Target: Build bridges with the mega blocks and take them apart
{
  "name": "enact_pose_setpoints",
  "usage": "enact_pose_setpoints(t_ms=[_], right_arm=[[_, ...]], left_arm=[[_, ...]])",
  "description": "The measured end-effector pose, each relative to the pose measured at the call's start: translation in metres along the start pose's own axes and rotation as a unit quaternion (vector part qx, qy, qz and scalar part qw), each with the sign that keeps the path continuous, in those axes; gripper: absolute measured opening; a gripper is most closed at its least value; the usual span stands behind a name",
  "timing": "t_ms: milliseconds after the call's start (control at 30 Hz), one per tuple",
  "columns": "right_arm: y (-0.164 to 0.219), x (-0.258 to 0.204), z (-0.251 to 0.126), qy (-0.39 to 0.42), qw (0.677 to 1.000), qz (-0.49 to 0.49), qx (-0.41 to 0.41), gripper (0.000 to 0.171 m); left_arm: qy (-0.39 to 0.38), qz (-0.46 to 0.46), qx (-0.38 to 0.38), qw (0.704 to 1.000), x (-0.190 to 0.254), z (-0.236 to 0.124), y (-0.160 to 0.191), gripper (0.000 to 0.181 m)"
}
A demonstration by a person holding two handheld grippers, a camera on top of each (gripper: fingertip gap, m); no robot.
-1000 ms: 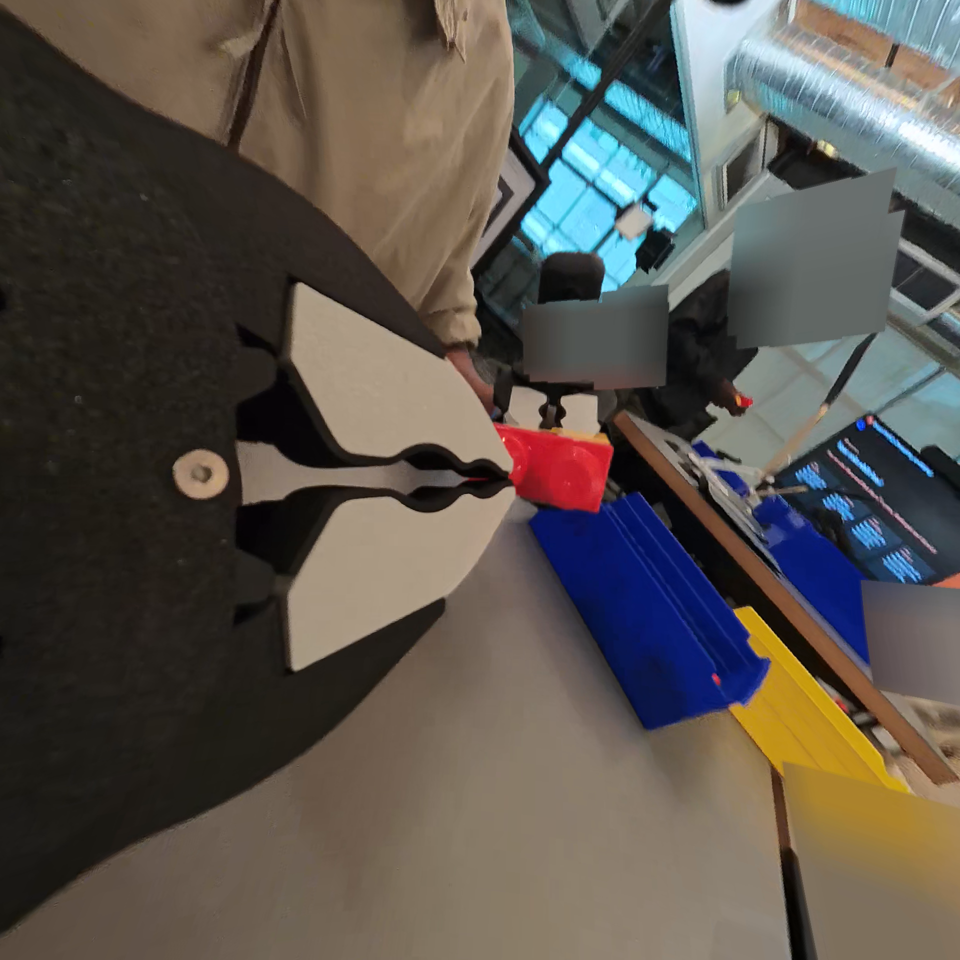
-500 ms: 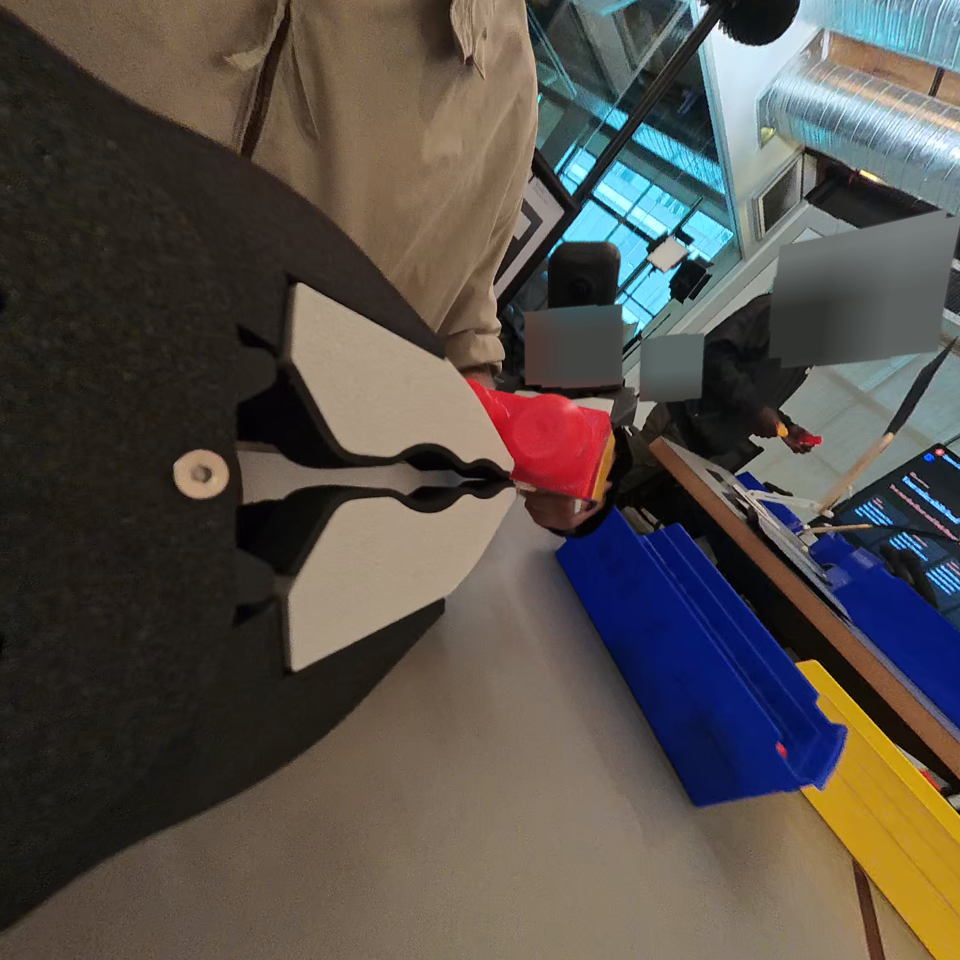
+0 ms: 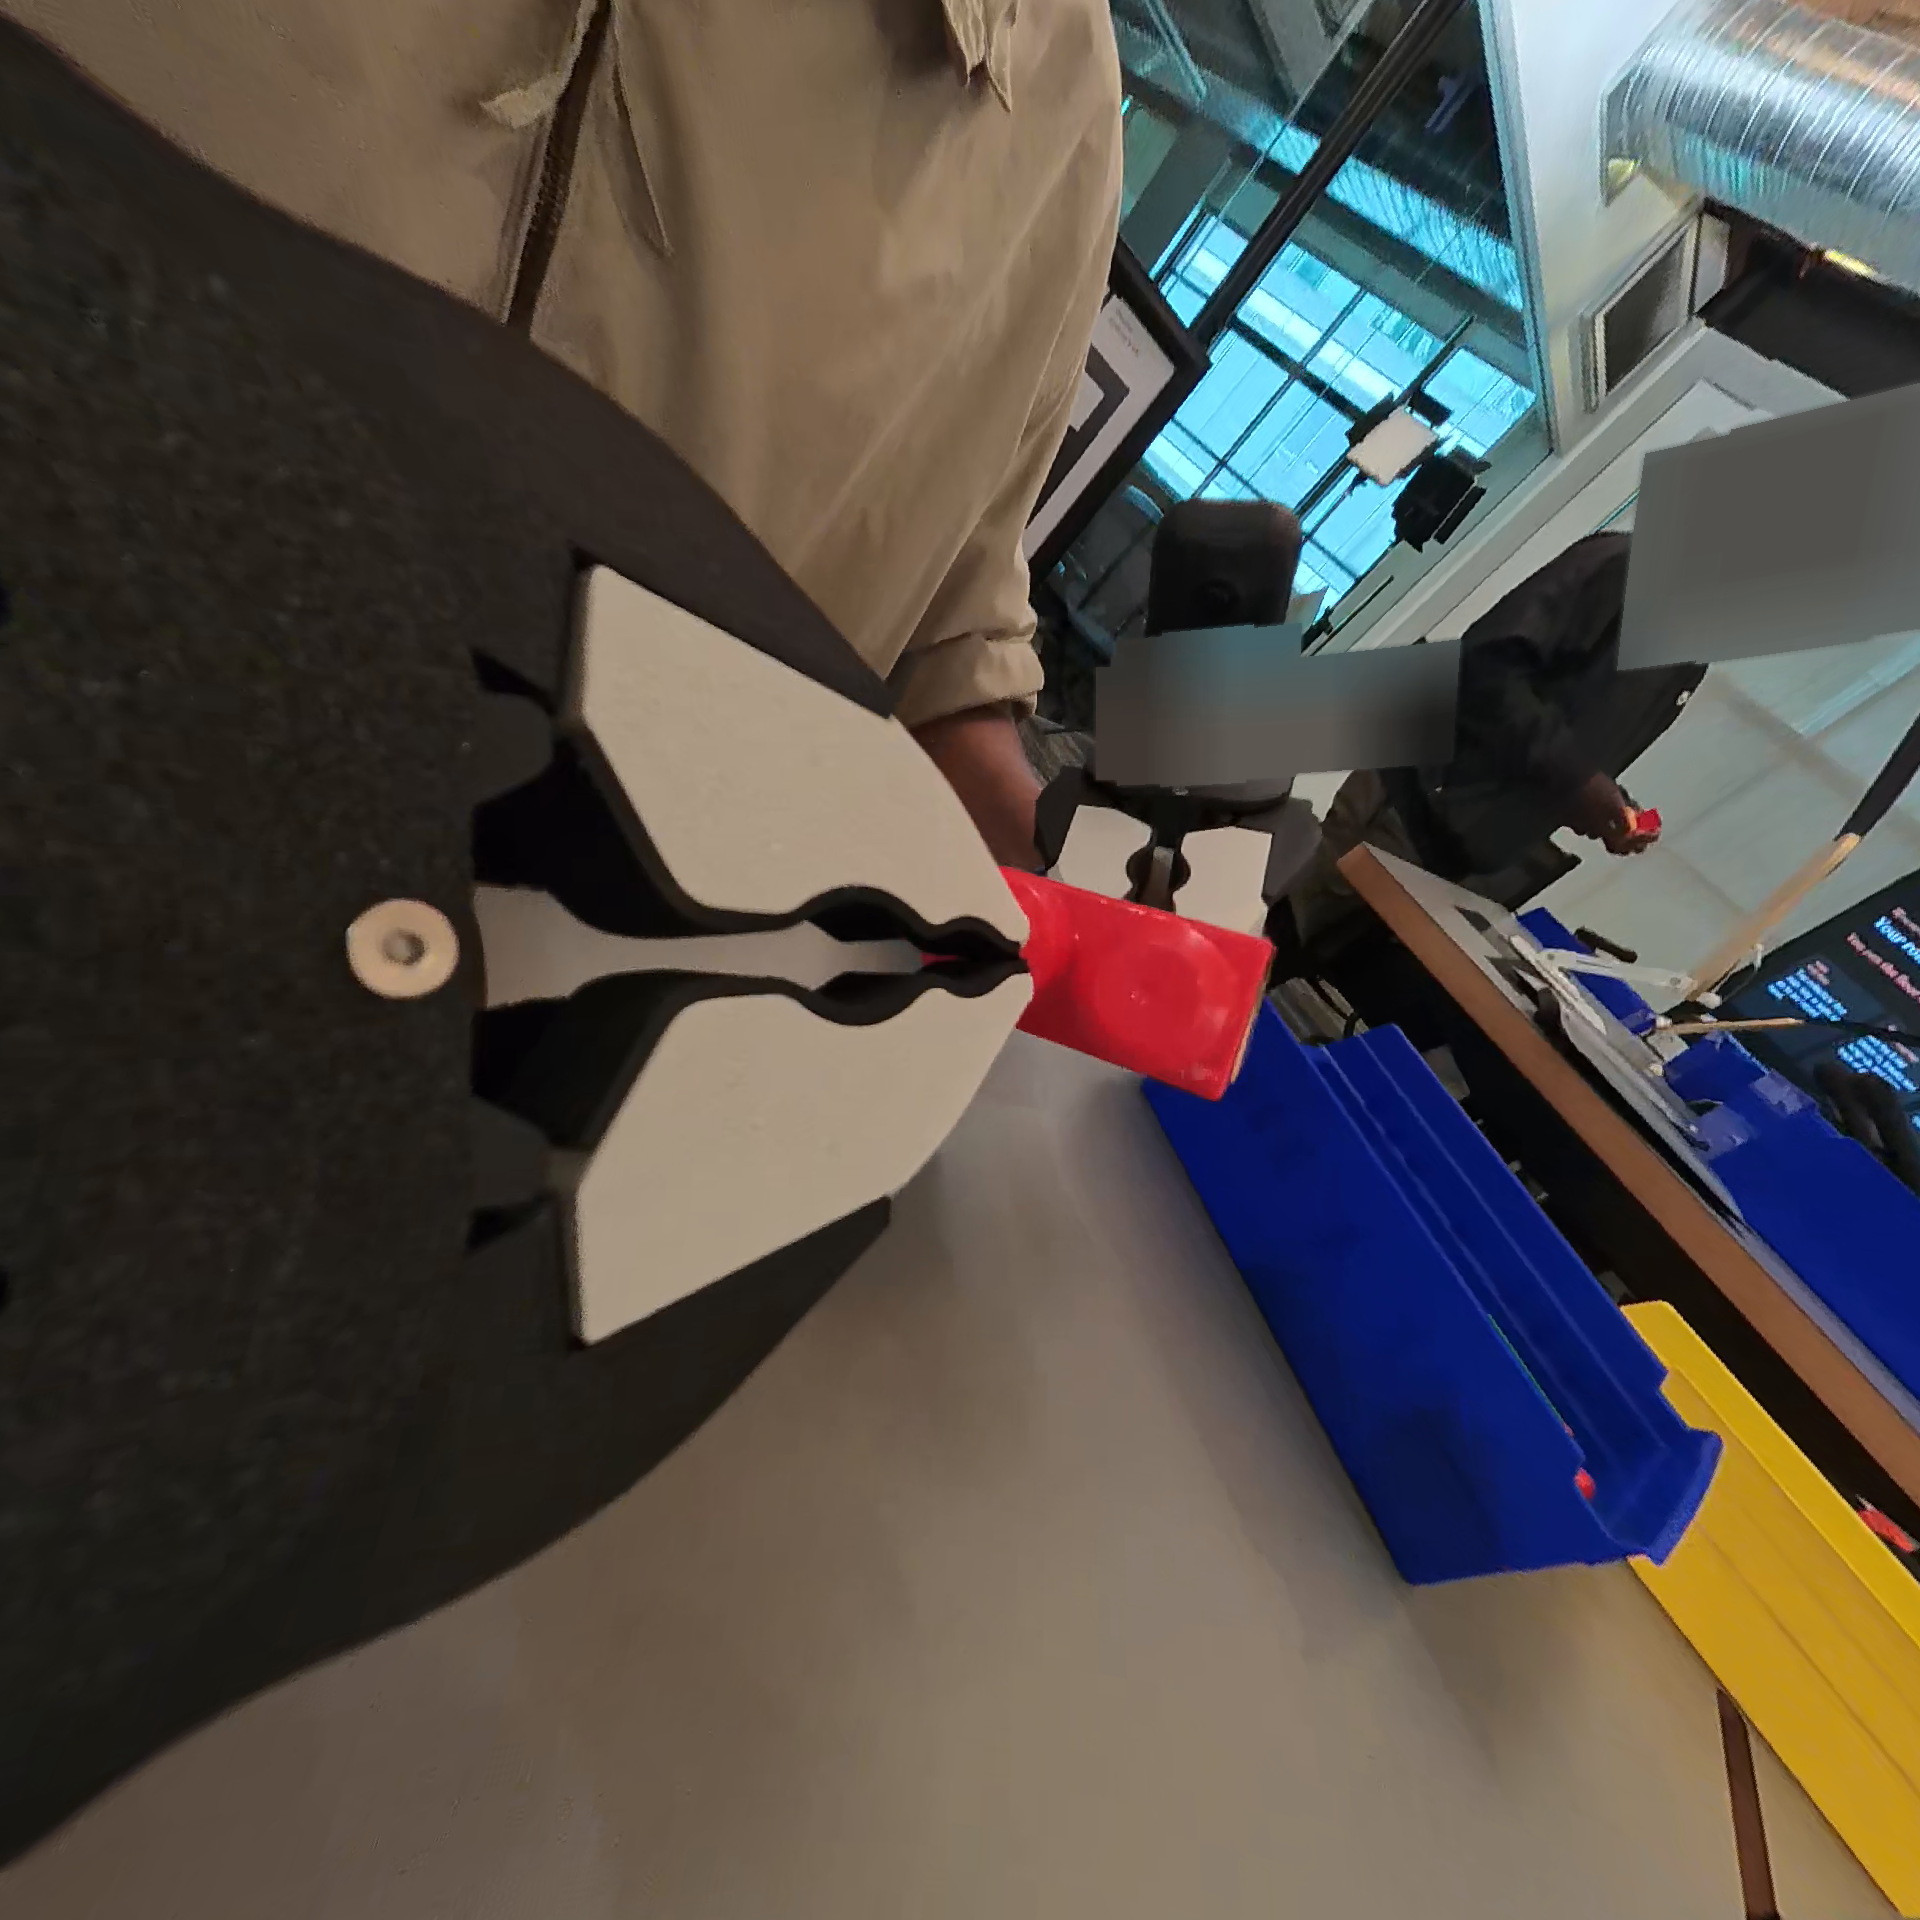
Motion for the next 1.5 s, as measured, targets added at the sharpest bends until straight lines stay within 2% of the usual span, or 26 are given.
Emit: enact_pose_setpoints(t_ms=[633,900,1000,1100,1200,1300,1367,1500], right_arm=[[0.005,0.006,-0.003,0.015,1.0,0.005,-0.008,0.0],[-0.002,0.006,-0.012,0.027,0.999,0.001,0.032,0.0],[0.005,0.003,-0.02,0.062,0.996,-0.001,0.065,0.035],[0.021,0.001,-0.028,0.159,0.98,-0.048,0.114,0.052],[0.039,0.0,-0.025,0.239,0.956,-0.108,0.129,0.062],[0.048,-0.006,-0.021,0.228,0.955,-0.089,0.169,0.067],[0.051,-0.006,-0.021,0.222,0.957,-0.069,0.171,0.073],[0.046,-0.01,-0.02,0.215,0.96,-0.072,0.163,0.074]], left_arm=[[-0.006,-0.01,-0.004,1.0,0.005,0.005,0.007,0.005],[-0.016,0.004,0.004,1.0,0.005,0.004,0.002,0.005],[-0.026,0.011,0.0,1.0,0.003,-0.003,0.001,0.005],[-0.041,-0.022,-0.009,0.999,-0.004,-0.014,0.009,0.005],[-0.048,-0.048,-0.014,0.998,-0.005,-0.02,0.018,0.005],[-0.052,-0.04,-0.019,0.998,-0.004,-0.024,0.019,0.006],[-0.054,-0.037,-0.016,0.998,-0.005,-0.026,0.017,0.005],[-0.051,-0.027,-0.018,0.998,-0.004,-0.029,0.016,0.006]])
Point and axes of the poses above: each gripper's, where its closed fingertips meet, z out along the fingers, y out of its underside, x = y × z across the jaws, the point moved 4 cm from there along -z, back along the fingers, and after that the axes turned 10 degrees about -y, right-handed, at the moved point
